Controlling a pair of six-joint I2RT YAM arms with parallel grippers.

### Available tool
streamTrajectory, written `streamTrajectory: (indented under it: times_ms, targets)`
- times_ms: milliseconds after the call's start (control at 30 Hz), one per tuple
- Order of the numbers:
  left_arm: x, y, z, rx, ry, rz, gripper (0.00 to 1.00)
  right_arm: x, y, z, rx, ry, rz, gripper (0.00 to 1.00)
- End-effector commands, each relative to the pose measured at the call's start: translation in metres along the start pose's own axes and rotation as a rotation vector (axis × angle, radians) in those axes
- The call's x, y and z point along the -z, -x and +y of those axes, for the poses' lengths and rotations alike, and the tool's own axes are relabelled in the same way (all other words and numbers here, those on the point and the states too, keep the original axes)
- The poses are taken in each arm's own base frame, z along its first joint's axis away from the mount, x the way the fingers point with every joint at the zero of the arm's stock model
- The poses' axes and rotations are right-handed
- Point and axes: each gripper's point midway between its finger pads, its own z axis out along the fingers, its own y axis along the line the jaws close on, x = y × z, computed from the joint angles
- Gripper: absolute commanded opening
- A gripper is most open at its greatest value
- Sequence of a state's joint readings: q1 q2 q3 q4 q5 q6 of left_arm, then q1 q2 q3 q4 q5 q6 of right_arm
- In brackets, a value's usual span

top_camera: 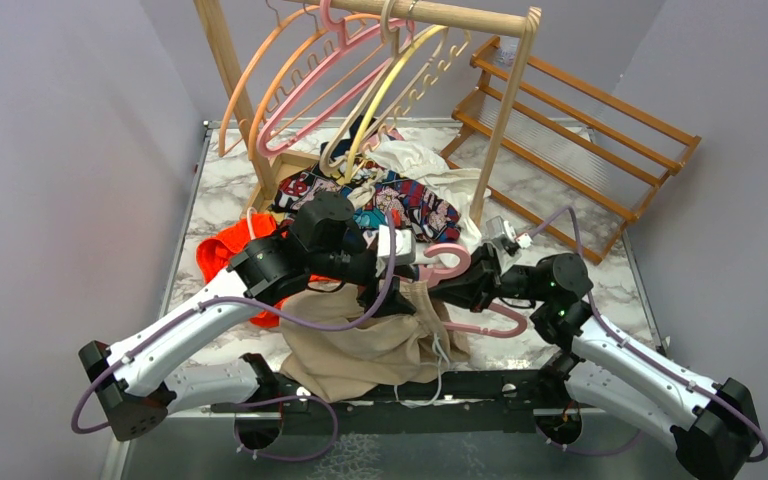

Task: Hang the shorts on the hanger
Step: Hang the shorts on the hanger.

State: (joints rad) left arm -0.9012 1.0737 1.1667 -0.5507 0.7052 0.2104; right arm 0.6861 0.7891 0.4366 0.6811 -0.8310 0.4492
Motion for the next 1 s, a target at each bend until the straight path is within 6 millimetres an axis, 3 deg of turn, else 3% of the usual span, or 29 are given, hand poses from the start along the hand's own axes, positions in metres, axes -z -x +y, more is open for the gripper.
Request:
streamTrajectory:
  times_ms: [0,100,333,500,667,733,833,900,967]
  targets:
    - [0.002,0.000,0.004,-0.036,0.023,0.017,0.60,-0.003,0.015,0.009,0.049,0.042,-0.012,0.01]
    - [-0.001,-0.008,0.006,-0.033,0.027,0.036,0.52,-0.003,0.016,0.011,0.044,0.053,-0.012,0.01]
    - [-0.013,-0.023,0.006,0.000,-0.014,0.066,0.41,-0.006,0.022,0.015,0.034,0.080,-0.026,0.01]
    - [-0.019,-0.023,0.003,0.011,-0.038,0.050,0.38,-0.008,0.023,0.016,0.030,0.090,-0.026,0.01]
    - [-0.021,-0.024,0.000,0.016,-0.057,0.042,0.21,-0.008,0.024,0.016,0.028,0.092,-0.023,0.01]
    - [-0.021,-0.024,0.000,0.013,-0.056,0.038,0.03,-0.009,0.023,0.015,0.027,0.093,-0.015,0.01]
    - [-0.019,-0.024,0.005,0.001,-0.017,0.031,0.00,-0.010,0.022,0.013,0.018,0.085,0.012,0.01]
    - [-0.015,-0.020,0.014,-0.021,0.047,0.012,0.00,-0.010,0.021,0.010,0.000,0.064,0.037,0.08]
    - [-0.009,-0.020,0.022,-0.041,0.121,-0.002,0.00,-0.010,0.020,0.007,-0.020,0.042,0.063,0.24]
